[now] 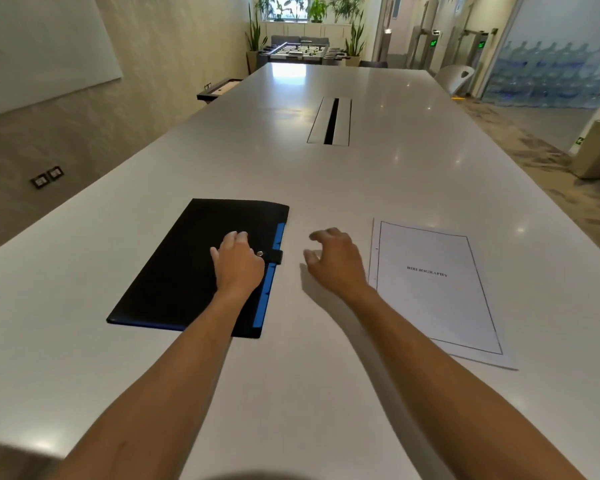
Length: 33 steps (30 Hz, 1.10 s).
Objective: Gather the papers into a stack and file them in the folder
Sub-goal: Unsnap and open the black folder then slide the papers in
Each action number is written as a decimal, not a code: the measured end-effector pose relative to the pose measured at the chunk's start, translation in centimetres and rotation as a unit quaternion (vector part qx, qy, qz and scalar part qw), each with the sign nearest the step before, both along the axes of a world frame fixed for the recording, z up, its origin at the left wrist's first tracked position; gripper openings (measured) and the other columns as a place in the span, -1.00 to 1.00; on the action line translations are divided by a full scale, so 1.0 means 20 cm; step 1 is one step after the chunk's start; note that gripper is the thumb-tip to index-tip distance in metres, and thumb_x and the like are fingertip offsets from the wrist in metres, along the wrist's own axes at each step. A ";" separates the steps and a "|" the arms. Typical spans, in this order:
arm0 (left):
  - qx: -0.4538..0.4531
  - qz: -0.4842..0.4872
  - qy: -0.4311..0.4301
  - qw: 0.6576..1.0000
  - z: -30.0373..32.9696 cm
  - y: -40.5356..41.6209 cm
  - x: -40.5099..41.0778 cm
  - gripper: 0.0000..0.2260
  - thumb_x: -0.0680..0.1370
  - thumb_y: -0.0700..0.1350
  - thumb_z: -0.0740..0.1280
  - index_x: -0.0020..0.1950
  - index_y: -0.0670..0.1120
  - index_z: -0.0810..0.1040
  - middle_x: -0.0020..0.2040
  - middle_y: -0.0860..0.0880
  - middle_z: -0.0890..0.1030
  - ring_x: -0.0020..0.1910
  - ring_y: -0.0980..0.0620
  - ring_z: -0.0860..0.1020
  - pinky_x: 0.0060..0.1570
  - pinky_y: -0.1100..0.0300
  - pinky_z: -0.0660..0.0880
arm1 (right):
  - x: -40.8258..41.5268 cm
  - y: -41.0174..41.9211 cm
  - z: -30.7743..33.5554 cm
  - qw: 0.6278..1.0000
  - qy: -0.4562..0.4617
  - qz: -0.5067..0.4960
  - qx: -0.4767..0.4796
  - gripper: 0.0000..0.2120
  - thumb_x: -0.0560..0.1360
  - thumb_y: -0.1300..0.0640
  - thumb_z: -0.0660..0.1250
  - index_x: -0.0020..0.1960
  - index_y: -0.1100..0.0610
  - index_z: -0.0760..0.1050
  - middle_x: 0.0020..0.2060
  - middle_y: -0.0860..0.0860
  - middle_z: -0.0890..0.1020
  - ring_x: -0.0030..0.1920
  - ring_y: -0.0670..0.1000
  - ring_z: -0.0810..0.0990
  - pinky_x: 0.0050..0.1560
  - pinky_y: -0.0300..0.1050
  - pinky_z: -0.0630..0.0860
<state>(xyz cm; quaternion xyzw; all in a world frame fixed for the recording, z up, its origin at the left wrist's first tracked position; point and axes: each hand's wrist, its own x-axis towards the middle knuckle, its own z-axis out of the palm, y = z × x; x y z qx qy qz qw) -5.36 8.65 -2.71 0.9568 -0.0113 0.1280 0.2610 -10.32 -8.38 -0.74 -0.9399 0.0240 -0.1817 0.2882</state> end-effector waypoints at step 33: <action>-0.158 -0.076 0.041 0.984 0.02 -0.28 -0.09 -0.70 0.52 -0.32 0.31 0.24 -0.19 0.50 0.23 -0.13 0.52 0.28 -0.06 0.44 0.33 -0.04 0.37 | 0.17 0.03 -0.06 0.947 -0.022 0.072 -0.311 -0.83 0.54 0.04 0.30 0.00 0.12 0.58 -0.07 0.09 0.58 -0.04 0.07 0.53 -0.07 -0.06 0.43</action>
